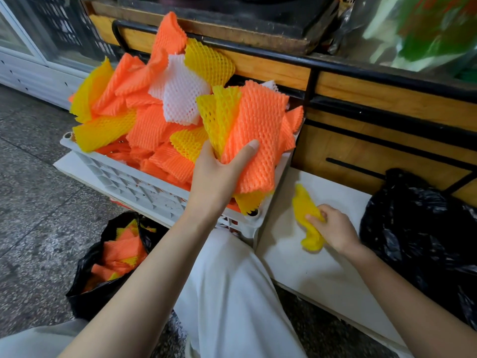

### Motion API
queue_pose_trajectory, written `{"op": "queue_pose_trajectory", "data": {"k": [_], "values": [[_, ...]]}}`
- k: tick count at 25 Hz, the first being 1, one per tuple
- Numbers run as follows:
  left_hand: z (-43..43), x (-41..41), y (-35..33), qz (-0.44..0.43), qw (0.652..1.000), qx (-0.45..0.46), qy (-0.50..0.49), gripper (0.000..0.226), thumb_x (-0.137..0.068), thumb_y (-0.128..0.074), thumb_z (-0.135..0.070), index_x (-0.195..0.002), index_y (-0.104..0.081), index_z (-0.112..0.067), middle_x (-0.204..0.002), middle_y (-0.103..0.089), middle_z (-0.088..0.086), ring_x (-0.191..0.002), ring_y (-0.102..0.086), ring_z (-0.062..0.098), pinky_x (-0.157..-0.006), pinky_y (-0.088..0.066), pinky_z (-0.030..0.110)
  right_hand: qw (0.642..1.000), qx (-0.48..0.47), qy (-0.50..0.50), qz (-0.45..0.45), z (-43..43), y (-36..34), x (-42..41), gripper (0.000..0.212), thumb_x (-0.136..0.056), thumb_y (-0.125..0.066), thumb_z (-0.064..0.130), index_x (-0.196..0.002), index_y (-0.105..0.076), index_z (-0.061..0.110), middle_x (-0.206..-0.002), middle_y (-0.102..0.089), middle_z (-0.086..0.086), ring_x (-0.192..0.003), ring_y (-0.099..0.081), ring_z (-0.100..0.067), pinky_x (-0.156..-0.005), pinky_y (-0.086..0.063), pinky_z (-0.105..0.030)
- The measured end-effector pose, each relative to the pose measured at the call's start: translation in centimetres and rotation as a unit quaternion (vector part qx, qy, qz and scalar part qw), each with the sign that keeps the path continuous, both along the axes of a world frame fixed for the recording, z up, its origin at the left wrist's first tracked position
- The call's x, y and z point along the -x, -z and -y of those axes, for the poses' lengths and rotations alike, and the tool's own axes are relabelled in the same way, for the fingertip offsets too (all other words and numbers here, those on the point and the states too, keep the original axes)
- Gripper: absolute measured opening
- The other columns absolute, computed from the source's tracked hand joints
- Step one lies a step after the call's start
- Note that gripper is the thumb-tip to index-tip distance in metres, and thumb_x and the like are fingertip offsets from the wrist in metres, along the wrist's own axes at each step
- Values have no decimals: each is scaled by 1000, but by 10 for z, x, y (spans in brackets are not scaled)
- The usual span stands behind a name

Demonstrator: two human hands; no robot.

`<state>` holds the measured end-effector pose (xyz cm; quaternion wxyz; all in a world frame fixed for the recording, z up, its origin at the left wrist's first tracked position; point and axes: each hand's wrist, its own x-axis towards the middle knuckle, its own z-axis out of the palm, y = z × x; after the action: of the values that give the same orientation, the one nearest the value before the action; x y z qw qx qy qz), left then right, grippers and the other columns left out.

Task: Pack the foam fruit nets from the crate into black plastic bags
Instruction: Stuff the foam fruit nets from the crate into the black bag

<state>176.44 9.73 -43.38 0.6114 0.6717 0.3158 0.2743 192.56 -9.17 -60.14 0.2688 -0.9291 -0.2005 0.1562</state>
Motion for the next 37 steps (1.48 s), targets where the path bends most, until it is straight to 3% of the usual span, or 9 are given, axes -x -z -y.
{"op": "queue_pose_trajectory", "data": {"k": [4, 7, 10, 12, 17, 21, 27, 33, 37], "values": [[-5, 18, -14, 69, 996, -14, -63, 46, -69, -69, -46, -109, -52, -30, -107, -65, -10, -95, -66, 8, -84, -56, 39, 973, -221, 60, 42, -9, -65, 22, 15, -91, -58, 28, -89, -56, 13, -66, -53, -2, -64, -50, -19, -55, -36, -26], [-10, 36, -21, 113, 985, -65, -109, 55, -74, -69, -40, -121, -49, -19, -114, -63, -5, -100, -64, 6, -87, -53, 32, 938, -343, -2, 55, -33, -125, 55, 7, -91, -58, 25, -86, -54, 22, -70, -56, 0, -61, -49, -12, -56, -39, -28], [-14, 54, -22, 125, 979, -101, -129, 56, -75, -68, -38, -122, -47, -18, -117, -61, -4, -104, -61, 5, -87, -49, 24, 900, -424, -65, 73, -67, -172, 92, 15, -91, -59, 25, -94, -46, 31, -81, -54, 9, -68, -52, -1, -62, -43, -17], [-23, 70, -15, 117, 977, -103, -143, 57, -75, -69, -39, -123, -47, -18, -118, -60, -4, -105, -60, 4, -84, -48, 20, 886, -446, -103, 69, -95, -187, 117, 17, -89, -59, 28, -97, -45, 30, -85, -56, 11, -76, -57, -4, -68, -47, -23], [-57, 125, 21, 45, 962, -149, -225, 56, -75, -72, -38, -122, -48, -19, -117, -54, 3, -112, -53, 17, -96, -45, 38, 908, -353, -190, 124, -171, -164, 177, 29, -83, -62, 30, -104, -47, 16, -96, -61, -2, -83, -58, -16, -70, -47, -32], [-75, 175, 64, -54, 960, -162, -224, 80, -69, -55, -49, -136, -38, -10, -116, -45, 5, -114, -41, 16, -102, -33, 29, 925, -241, -289, 53, -215, -121, 214, 23, -85, -59, 25, -103, -53, 12, -96, -64, -9, -90, -62, -26, -79, -48, -40], [-97, 220, 118, -85, 968, -79, -223, 82, -80, -18, -63, -149, -25, -18, -117, -42, 7, -111, -34, 10, -102, -22, 17, 921, -105, -352, -126, -259, -69, 258, 94, -57, -59, 78, -125, -46, 15, -124, -59, -3, -117, -55, -16, -98, -46, -40], [-116, 230, 154, -44, 962, 54, -264, 73, -82, -23, -65, -141, -37, -25, -109, -37, -24, -115, -40, 2, -108, -31, 33, 935, 17, -314, -165, -301, -30, 273, 90, -67, -76, 52, -130, -27, 11, -133, -43, -4, -125, -44, -19, -91, -38, -24], [-144, 233, 189, -50, 957, 127, -255, 49, -92, -32, -55, -138, -36, -37, -119, -40, -15, -118, -43, -1, -107, -37, 43, 940, 1, -314, -130, -336, 10, 276, 92, -65, -79, 50, -139, -33, 18, -133, -43, -2, -126, -43, -16, -93, -35, -21]]}}
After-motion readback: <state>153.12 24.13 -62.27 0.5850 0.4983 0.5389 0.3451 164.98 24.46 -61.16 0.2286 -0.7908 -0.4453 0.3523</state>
